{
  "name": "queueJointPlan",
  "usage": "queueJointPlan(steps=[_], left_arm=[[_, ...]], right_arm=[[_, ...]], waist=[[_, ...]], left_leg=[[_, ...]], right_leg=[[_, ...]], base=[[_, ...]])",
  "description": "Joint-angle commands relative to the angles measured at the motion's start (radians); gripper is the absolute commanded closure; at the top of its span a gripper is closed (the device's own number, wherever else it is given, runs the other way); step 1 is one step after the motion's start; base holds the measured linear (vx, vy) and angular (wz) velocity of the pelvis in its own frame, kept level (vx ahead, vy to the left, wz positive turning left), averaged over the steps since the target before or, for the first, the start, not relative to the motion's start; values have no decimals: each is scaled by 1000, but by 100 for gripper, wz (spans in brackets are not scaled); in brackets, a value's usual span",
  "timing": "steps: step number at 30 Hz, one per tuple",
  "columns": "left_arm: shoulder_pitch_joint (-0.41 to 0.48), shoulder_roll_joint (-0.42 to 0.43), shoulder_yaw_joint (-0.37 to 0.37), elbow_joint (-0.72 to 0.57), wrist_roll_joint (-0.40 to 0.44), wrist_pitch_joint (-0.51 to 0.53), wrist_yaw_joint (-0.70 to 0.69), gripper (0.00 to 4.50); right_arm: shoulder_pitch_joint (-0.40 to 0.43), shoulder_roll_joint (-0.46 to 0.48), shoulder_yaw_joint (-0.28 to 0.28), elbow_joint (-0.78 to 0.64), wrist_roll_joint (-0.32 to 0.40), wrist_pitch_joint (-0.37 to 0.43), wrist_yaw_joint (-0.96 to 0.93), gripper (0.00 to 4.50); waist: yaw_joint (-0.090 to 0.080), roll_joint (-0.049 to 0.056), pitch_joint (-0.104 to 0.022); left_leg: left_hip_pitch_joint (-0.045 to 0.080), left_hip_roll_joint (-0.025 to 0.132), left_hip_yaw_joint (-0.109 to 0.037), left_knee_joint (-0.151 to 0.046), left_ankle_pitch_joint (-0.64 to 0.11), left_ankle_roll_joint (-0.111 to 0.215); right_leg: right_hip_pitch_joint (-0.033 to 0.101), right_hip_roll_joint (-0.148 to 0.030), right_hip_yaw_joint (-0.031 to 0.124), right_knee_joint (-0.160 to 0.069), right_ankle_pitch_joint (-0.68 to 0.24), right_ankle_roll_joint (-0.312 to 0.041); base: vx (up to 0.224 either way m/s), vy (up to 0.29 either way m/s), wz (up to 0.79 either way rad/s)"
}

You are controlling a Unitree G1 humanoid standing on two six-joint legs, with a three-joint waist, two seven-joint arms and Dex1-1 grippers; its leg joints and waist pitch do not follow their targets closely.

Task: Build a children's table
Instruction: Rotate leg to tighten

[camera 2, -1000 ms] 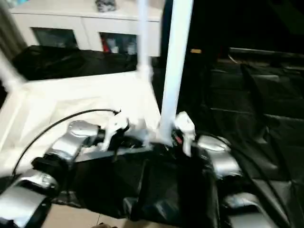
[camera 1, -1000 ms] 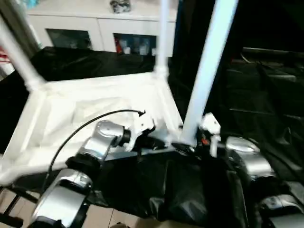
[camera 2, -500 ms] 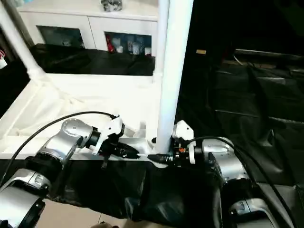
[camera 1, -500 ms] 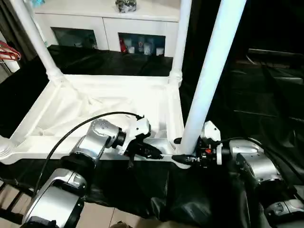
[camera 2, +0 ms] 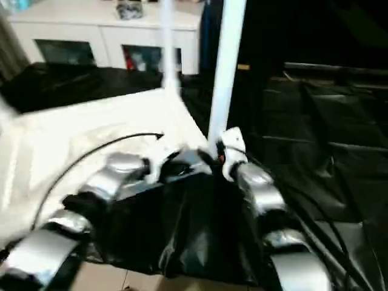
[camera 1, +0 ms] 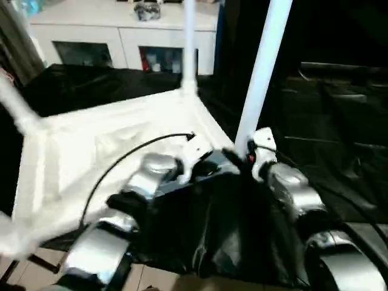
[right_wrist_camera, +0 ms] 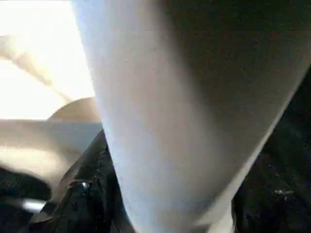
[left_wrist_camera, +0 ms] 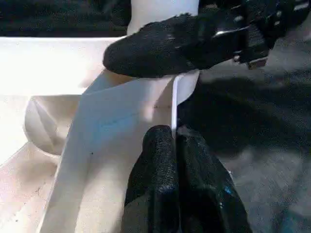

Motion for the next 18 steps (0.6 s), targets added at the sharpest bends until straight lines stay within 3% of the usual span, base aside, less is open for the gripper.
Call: queueJointPlan(steps=[1, 2, 3, 6, 13, 14, 18], left_arm=[[-51, -64, 1, -7, -8, -17, 51, 450], [-52, -74, -1, -4, -7, -22, 54, 450], [-52, -79, -2, -2, -7, -25, 55, 450], [-46, -76, -13, -14, -3, -30, 41, 450], [-24, -50, -27, -35, -3, -63, -19, 450], [-9, -23, -31, -52, -9, -71, -75, 450], [4, 16, -27, -63, -22, -80, -145, 450]], right_arm=[[28, 76, 85, 79, -69, 16, 1, 188], [23, 87, 88, 87, -70, -9, 5, 188], [20, 93, 88, 94, -70, -24, 8, 132], [16, 101, 65, 84, -37, -29, 57, 111], [21, 71, 65, 68, -22, -50, 129, 54], [36, 40, 75, 50, -26, -68, 189, 45], [74, -9, 91, -10, -11, -87, 315, 45]], waist=[[0, -11, -52], [2, -11, -54], [2, -10, -54], [3, -10, -54], [4, -11, -53], [5, -7, -53], [10, -10, -58]], left_leg=[[2, 55, -30, -65, -237, 40], [3, 55, -28, -62, -223, 49], [2, 55, -27, -61, -210, 60], [1, 56, -26, -60, -197, 81], [1, 58, -27, -63, -218, 77], [1, 58, -27, -63, -214, 78], [-4, 61, -25, -56, -163, 113]], right_leg=[[36, -77, 54, -76, -279, -199], [35, -78, 54, -74, -252, -207], [37, -77, 54, -70, -229, -214], [40, -75, 53, -67, -197, -225], [40, -77, 53, -70, -237, -218], [40, -77, 53, -70, -226, -221], [45, -74, 51, -55, -118, -248]], base=[[0, 0, 0], [0, 0, 0], [0, 0, 0], [0, 0, 0], [0, 0, 0], [0, 0, 0], [0, 0, 0]])
